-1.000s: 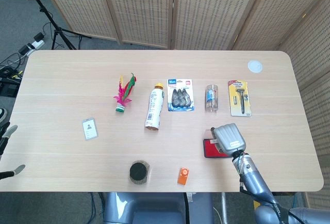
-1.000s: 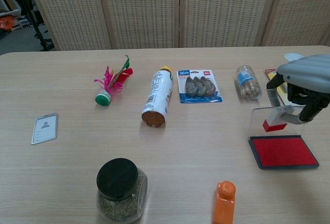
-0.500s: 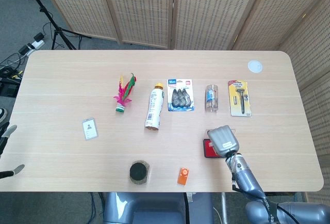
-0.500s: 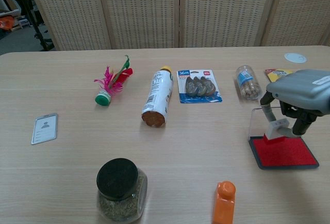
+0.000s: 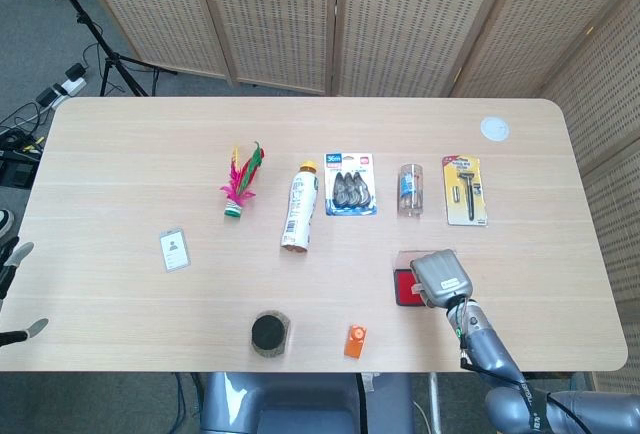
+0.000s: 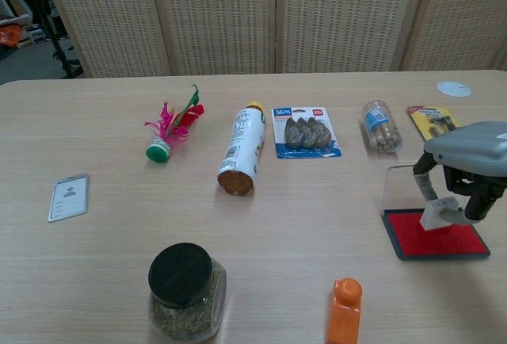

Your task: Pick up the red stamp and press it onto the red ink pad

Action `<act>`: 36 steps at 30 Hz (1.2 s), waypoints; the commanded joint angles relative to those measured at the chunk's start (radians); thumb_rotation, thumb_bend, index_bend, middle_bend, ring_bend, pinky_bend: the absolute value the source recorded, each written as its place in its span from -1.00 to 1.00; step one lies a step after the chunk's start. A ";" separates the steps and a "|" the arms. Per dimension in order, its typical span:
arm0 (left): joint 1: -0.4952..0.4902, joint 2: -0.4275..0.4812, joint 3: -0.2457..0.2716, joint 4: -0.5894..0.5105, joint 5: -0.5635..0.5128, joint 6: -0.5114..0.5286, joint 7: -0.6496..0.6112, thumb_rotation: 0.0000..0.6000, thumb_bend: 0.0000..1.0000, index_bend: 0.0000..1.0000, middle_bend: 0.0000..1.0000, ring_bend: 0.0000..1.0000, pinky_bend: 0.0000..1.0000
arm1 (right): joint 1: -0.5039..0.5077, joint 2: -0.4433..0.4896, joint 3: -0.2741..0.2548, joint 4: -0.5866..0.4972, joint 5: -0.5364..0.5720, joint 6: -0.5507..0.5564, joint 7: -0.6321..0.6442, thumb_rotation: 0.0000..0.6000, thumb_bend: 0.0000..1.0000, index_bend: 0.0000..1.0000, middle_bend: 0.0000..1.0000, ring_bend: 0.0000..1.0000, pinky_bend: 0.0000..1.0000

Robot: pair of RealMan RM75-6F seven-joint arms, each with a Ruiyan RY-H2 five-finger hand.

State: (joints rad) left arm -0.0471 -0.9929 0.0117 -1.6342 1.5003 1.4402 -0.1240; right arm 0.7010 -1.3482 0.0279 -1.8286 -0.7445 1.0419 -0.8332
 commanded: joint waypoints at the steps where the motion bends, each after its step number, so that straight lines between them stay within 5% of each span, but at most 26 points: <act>1: 0.000 0.000 0.001 -0.001 0.001 0.001 0.002 1.00 -0.98 -1.00 -1.00 -1.00 -1.00 | -0.003 0.006 -0.009 0.019 -0.011 -0.022 0.038 1.00 -0.07 0.13 0.91 1.00 1.00; 36: 0.000 -0.002 -0.001 -0.007 -0.002 0.001 0.011 1.00 -0.98 -1.00 -1.00 -1.00 -1.00 | -0.053 -0.031 -0.023 0.175 -0.190 -0.101 0.355 1.00 -0.07 0.13 0.91 1.00 1.00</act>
State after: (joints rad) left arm -0.0468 -0.9953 0.0108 -1.6413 1.4981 1.4411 -0.1127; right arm 0.6518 -1.3737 0.0077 -1.6599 -0.9274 0.9400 -0.4841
